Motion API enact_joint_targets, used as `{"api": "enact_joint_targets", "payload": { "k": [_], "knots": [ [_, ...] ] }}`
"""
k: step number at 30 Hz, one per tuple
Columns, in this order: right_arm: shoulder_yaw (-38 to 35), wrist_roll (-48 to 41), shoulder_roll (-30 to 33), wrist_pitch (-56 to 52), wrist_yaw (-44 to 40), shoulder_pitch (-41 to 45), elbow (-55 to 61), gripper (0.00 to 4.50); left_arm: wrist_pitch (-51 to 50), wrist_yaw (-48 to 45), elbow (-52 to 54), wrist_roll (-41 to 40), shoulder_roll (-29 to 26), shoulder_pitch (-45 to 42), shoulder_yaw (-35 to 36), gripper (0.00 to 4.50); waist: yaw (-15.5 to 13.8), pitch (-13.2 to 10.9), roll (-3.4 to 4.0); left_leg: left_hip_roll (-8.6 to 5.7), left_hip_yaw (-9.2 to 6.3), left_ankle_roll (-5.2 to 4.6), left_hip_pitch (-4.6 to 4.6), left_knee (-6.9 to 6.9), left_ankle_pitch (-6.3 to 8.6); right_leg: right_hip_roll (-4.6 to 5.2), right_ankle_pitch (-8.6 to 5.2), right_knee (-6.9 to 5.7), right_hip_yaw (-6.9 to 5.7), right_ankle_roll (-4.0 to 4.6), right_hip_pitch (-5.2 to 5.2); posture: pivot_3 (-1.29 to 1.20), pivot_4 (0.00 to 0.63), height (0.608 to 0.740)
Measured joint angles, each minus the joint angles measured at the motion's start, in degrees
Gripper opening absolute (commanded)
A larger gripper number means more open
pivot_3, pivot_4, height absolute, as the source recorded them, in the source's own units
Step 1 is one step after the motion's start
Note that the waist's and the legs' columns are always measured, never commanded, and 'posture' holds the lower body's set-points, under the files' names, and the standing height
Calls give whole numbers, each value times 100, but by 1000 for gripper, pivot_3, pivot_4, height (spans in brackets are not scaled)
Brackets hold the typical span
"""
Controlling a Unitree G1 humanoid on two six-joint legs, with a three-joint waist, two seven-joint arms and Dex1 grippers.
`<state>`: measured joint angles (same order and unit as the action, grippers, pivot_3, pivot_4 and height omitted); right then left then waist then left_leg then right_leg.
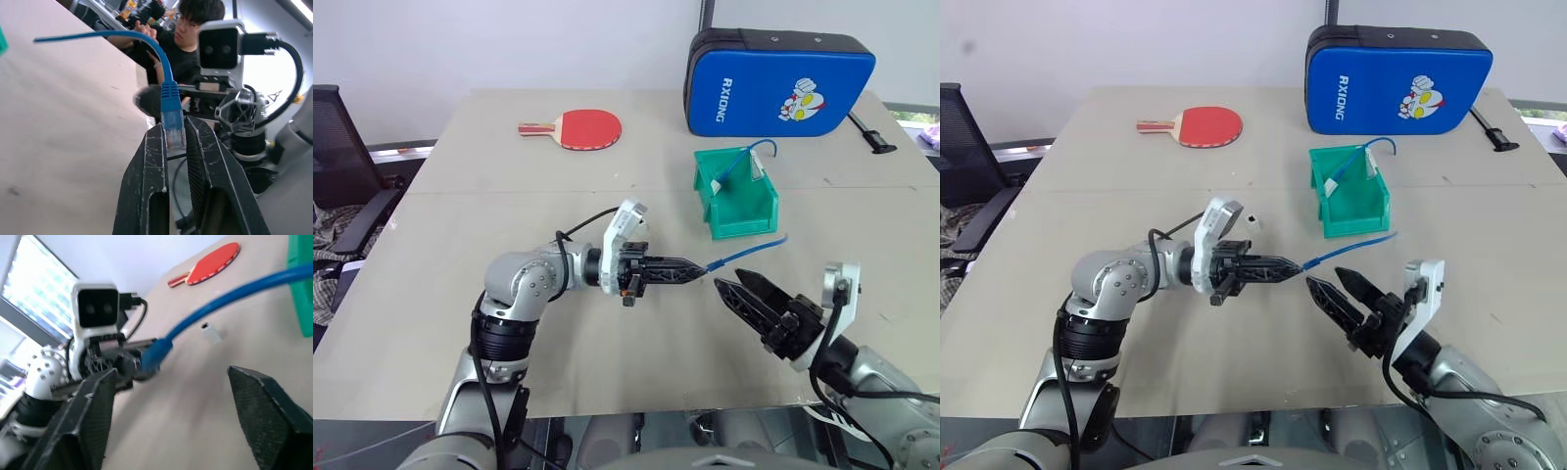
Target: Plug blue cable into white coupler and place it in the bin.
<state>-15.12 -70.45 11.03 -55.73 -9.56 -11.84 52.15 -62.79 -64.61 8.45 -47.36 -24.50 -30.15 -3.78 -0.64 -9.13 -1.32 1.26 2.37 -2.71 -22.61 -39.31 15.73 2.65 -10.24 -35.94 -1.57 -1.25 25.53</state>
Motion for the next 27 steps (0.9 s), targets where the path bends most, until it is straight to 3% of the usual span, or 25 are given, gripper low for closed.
{"api": "enact_joint_targets", "payload": {
  "k": [5, 8, 14, 22, 23, 24, 27],
  "knots": [
    [316, -506, 279, 264, 481, 307, -214, 3560, -57, 48, 18, -211, -50, 2, 36, 0, 0, 0, 0, 1, 0, 0, 1, 0, 0, -4, 0, -1, 1, 0, 0, 0, 150, 731],
    [442, -702, 430, 435, 647, 451, -351, 2985, -54, 62, 63, -255, -107, 16, 48, 0, 0, 0, 0, 0, 1, 0, 1, 0, 0, -4, 0, 0, 3, 0, 0, 0, 150, 731],
    [716, -1116, 845, 768, 835, 606, -491, 124, -11, 73, 220, -343, -185, 166, 45, 0, -6, 0, 0, 1, 3, 0, -1, 0, 0, -4, 0, 2, 5, 1, 0, 0, 150, 731],
    [968, -1306, 1269, 1130, 910, 602, -541, 23, 145, 84, 223, -340, -209, 221, -10, 0, -5, 0, 0, 1, 5, 0, 0, 0, 0, -4, 0, 2, 6, 0, 0, 0, 150, 731],
    [986, -1320, 1328, 1173, 915, 603, -542, 0, 170, 109, 223, -340, -206, 221, -21, 1007, -5, 0, 0, 1, 5, 0, -1, 0, 0, -4, 0, 2, 7, 0, 0, 0, 150, 731],
    [1024, -1328, 1369, 1193, 922, 597, -546, 0, 227, 129, 220, -336, -209, 220, -16, 1327, -5, 0, -1, 1, 4, 0, -1, 0, 0, -4, 0, 2, 6, 0, 0, 0, 150, 731],
    [1146, -1358, 1446, 1248, 953, 565, -584, 0, 652, 344, 214, -108, -243, 275, 94, 2880, -1, 0, -1, 1, 5, 0, 0, 1, 0, -4, 0, 2, 8, 0, 1, 0, 150, 731]
  ]
}}
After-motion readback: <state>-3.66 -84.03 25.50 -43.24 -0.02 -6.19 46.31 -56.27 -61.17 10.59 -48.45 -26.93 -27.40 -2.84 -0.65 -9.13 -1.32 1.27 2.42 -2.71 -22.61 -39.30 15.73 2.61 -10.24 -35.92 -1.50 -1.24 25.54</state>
